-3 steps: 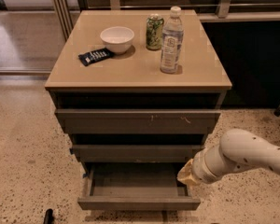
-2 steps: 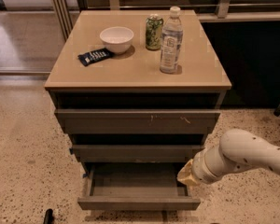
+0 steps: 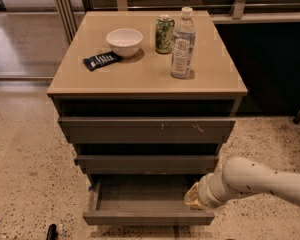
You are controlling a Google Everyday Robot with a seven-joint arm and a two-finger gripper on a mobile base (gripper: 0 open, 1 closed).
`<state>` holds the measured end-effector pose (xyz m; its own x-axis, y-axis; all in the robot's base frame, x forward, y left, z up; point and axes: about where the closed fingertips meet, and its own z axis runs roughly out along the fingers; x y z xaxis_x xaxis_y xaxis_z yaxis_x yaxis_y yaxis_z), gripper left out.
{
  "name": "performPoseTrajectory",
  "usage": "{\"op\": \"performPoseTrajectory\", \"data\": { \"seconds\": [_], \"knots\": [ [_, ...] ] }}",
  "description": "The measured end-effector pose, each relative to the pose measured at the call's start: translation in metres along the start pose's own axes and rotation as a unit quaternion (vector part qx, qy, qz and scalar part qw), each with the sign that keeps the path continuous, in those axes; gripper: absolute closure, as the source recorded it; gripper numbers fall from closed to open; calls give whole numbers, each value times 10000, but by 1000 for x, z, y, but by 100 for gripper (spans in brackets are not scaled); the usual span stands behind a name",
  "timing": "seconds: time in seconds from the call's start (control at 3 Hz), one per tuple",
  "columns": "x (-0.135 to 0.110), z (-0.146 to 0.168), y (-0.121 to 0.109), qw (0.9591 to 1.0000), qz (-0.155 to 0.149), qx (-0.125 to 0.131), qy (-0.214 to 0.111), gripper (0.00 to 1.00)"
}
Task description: Close bottom drawer
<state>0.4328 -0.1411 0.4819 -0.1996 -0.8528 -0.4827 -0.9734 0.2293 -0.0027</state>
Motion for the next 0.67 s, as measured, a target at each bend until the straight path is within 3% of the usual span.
{"op": "performPoseTrajectory", "data": {
  "seconds": [0.67],
  "knots": [
    [44, 113, -11, 9994, -102, -117, -302, 100]
  ]
}}
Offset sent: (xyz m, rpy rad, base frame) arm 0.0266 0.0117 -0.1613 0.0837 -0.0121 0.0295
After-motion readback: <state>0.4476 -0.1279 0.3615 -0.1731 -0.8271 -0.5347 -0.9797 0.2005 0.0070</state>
